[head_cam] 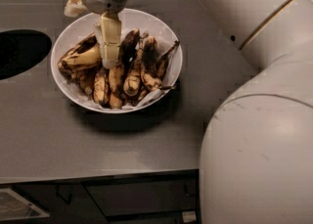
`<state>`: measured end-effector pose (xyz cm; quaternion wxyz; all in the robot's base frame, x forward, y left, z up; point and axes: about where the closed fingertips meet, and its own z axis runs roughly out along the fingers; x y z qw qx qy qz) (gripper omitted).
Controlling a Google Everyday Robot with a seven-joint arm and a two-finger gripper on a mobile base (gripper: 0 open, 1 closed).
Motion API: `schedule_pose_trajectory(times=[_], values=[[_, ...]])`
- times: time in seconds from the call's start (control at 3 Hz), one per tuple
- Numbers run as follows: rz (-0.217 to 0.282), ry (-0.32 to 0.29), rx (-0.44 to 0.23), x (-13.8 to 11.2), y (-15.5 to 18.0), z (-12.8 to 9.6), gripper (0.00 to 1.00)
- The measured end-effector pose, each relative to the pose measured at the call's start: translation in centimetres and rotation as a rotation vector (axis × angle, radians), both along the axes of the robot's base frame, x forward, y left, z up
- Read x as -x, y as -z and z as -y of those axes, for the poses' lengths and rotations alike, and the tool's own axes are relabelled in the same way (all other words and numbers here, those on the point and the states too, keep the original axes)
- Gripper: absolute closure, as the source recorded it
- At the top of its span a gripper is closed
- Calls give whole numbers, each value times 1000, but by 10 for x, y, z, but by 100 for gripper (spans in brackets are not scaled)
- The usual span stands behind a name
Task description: Pick banana from white bowl
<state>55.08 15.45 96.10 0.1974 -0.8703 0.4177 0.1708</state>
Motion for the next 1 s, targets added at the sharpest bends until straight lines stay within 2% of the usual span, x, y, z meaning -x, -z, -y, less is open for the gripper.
schedule_pose_trajectory(times=[1.0], values=[[-43, -2, -18, -7, 18, 7, 41]])
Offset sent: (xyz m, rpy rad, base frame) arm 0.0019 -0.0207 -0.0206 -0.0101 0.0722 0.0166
